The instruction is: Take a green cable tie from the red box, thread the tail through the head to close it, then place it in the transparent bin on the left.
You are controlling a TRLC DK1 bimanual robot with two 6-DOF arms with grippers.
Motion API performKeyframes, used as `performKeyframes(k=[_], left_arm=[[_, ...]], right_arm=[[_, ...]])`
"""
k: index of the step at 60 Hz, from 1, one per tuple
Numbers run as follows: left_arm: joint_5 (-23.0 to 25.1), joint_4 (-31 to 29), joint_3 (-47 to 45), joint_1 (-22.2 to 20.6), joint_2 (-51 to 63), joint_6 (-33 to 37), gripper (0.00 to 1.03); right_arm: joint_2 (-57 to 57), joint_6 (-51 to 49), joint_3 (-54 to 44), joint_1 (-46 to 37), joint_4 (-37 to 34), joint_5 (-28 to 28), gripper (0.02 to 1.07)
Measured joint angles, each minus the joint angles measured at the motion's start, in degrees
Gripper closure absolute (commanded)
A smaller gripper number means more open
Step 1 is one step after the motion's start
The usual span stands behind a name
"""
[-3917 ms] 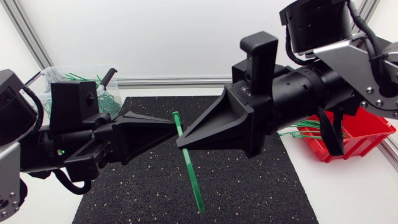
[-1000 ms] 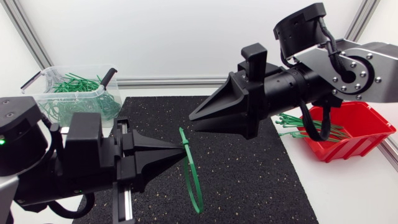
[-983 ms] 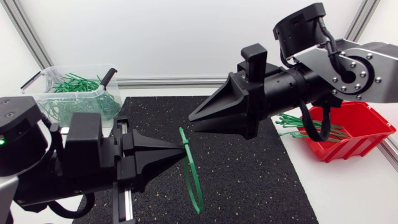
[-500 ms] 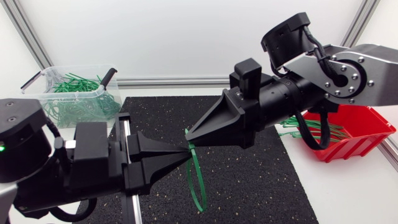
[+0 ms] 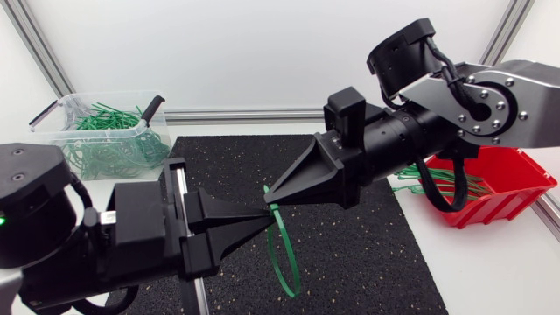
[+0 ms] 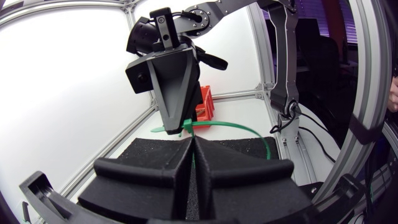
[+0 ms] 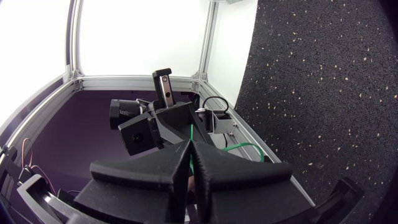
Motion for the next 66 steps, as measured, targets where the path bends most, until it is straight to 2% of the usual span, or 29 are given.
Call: performKeyframes(k=[14,22,24,26,29,33,39,46,56,66], left_arm=[[-5.35,-1.14,0.0,-5.73,-0.96,0.61,0.99],[-6.73,-1.86,0.0,-6.29,-0.94,0.76,0.99],[-6.71,-1.99,0.0,-5.84,-0.94,0.76,0.99],[-6.67,-2.16,0.0,-4.85,-0.83,0.76,0.99],[-6.1,-2.12,0.0,-1.53,-0.42,0.66,0.99],[-3.61,-1.95,0.26,5.81,0.74,-0.5,0.99],[0.17,0.66,2.12,20.76,4.92,-3.5,0.99],[1.31,3.17,6.49,34.97,11.15,-6.8,0.99],[0.72,4.76,16.85,50.64,19.21,-13.22,0.99],[-6.38,4.98,32.3,61.64,29.07,-17.62,0.99]], right_arm=[[3.54,-0.44,3.17,-0.96,-1.2,1.36,1.01],[4.04,-1.88,3.21,-0.85,-3.58,2.38,1.01],[3.91,-2.84,3.19,-0.85,-4.0,3.19,0.92],[3.74,-3.89,3.08,-0.7,-3.67,5.29,0.72],[3.3,-4.83,2.58,-0.63,-1.53,9.05,0.38],[2.8,-5.95,1.62,-0.63,0.92,15.34,0.05],[2.84,-9.29,-0.72,-0.57,3.34,24.68,0.05],[3.63,-12.04,-3.67,-0.57,7.08,32.44,0.05],[4.39,-13.99,-4.92,-0.59,8.7,34.99,0.05],[2.95,-14.14,-6.78,-0.59,9.22,36.65,0.05]])
